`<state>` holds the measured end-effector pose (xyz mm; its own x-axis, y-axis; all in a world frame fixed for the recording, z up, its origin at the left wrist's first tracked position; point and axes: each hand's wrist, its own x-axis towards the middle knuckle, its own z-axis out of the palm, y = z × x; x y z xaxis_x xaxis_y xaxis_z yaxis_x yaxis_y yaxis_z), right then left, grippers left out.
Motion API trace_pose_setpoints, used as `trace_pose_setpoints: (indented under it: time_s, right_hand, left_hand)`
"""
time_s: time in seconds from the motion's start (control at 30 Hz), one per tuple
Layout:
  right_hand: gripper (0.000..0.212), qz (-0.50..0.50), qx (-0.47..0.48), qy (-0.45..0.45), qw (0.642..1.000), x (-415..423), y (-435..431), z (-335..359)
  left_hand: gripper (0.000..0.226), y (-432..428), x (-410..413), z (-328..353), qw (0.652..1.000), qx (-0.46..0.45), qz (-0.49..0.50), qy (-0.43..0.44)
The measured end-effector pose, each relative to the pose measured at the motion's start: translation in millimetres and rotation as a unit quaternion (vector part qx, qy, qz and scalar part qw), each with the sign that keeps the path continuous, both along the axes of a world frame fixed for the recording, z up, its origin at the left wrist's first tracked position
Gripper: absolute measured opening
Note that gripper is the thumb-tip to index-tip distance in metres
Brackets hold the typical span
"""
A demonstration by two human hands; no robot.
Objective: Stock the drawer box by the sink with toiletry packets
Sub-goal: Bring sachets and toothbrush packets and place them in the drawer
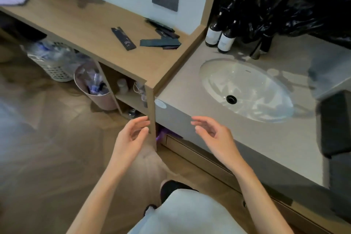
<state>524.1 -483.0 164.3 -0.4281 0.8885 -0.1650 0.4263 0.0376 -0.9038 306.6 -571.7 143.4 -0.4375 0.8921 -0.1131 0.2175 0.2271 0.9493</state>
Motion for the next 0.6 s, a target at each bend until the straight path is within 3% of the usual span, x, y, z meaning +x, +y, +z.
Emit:
trace_pose_setpoints:
  time_s: [0.27, 0.6]
  right_hand:
    - [0.025, 0.023, 0.062, -0.046, 0.997, -138, 74, -2]
    - [0.034, -0.021, 0.104, -0.093, 0.99, -289, 248, -13]
  left_hand:
    - [0.032, 97, -142, -5, 0.999, 0.029, -0.019, 0.029]
    - [0.032, 281, -305, -15, 0.994, -0.002, -0.037, 0.104]
